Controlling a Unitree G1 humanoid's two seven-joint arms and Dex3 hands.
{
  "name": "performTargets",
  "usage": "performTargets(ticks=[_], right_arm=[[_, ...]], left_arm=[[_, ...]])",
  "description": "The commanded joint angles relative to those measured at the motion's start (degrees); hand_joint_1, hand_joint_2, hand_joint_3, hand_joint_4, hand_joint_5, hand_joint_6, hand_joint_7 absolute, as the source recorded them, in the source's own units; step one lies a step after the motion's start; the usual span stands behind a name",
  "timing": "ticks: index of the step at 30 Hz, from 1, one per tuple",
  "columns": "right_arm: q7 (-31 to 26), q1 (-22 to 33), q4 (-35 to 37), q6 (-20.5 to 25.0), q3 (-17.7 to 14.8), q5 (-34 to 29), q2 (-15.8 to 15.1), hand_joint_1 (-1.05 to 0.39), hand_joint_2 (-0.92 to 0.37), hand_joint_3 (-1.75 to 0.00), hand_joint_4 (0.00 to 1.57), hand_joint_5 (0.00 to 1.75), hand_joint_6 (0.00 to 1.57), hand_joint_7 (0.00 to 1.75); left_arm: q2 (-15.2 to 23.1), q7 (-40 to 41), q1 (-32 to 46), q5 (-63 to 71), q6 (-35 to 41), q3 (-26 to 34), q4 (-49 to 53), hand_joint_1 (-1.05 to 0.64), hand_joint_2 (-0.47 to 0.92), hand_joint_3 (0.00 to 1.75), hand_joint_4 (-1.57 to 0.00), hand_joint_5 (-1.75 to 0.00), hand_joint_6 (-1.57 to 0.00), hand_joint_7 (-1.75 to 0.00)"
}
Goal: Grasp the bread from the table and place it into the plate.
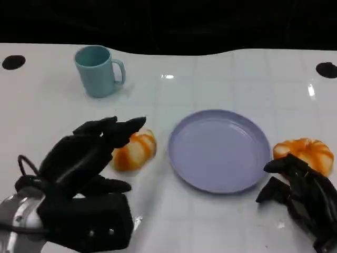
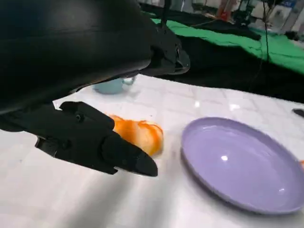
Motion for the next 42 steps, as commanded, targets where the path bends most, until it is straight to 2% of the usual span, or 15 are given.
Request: performTargets(ticks=[1, 7, 11, 19, 23, 31, 35, 38, 42], right_arm=[[-0.31, 0.36, 0.97, -0.41, -0.11, -0.15, -0.63, -0.54, -0.92, -0.23, 0.65, 1.55, 0.62, 1.24], [-0.29, 0.32, 1.08, -0.52, -0.11, -0.15, -0.64, -0.54, -0.92, -0.23, 0.65, 1.55, 0.62, 1.23], [-0.70, 0.23, 0.70, -0.16, -0.32, 0.09, -0.36, -0.54, -0.92, -0.21, 0.66, 1.57, 0.63, 1.24], [-0.14, 0.33, 0.65, 0.43, -0.57, 0.36, -0.50, -0.54, -0.92, -0.22, 0.65, 1.57, 0.62, 1.25], [0.44, 0.62, 0.59, 0.74, -0.72, 0.66, -0.66, -0.54, -0.92, -0.20, 0.66, 1.56, 0.62, 1.24], [0.28, 1.14, -0.24, 0.98, -0.58, 0.50, -0.62, -0.55, -0.92, -0.21, 0.66, 1.54, 0.64, 1.20], [0.64, 1.14, -0.31, 1.22, -0.65, 0.73, -0.63, -0.55, -0.92, -0.22, 0.65, 1.54, 0.63, 1.20], [0.38, 1.54, -1.35, 2.10, -0.56, 0.94, -0.41, -0.55, -0.92, -0.20, 0.64, 1.54, 0.62, 1.20], [0.21, 1.88, -2.29, 3.01, -0.41, 1.03, -0.43, -0.55, -0.92, -0.19, 0.63, 1.54, 0.62, 1.20]], left_arm=[[1.51, 1.97, -1.27, 2.61, -0.97, -0.72, 1.29, -0.29, 0.77, 0.00, 0.00, -0.06, -0.11, 0.00], [1.50, 2.14, -1.32, 2.73, -1.11, -0.75, 1.46, -0.29, 0.77, 0.00, 0.00, -0.05, -0.11, 0.00], [0.44, -2.63, -9.97, 9.25, 5.68, -5.80, 9.09, -0.26, 0.79, 0.01, 0.00, 0.00, -0.09, 0.00], [-0.90, -2.19, -14.00, 10.51, 8.87, -8.98, 14.86, -0.19, 0.79, 0.01, 0.00, 0.00, -0.09, 0.00], [-5.11, 0.11, -20.91, 11.59, 10.42, -12.53, 28.43, -0.25, 0.77, 0.01, -0.01, -0.01, -0.10, -0.01], [-8.17, 0.53, -28.27, 10.29, 9.82, -16.01, 42.34, -0.32, 0.78, 0.00, -0.02, -0.01, -0.10, 0.00], [-8.67, 1.70, -29.68, 9.62, 9.10, -16.66, 45.47, -0.33, 0.78, 0.00, -0.02, -0.01, -0.10, 0.00], [-11.63, 4.70, -33.05, 9.07, 7.83, -17.54, 55.70, -0.34, 0.77, 0.00, -0.05, -0.02, -0.12, -0.01], [-13.38, 7.98, -35.70, 7.86, 5.37, -17.98, 63.74, -0.35, 0.76, 0.00, -0.07, -0.03, -0.15, -0.02]])
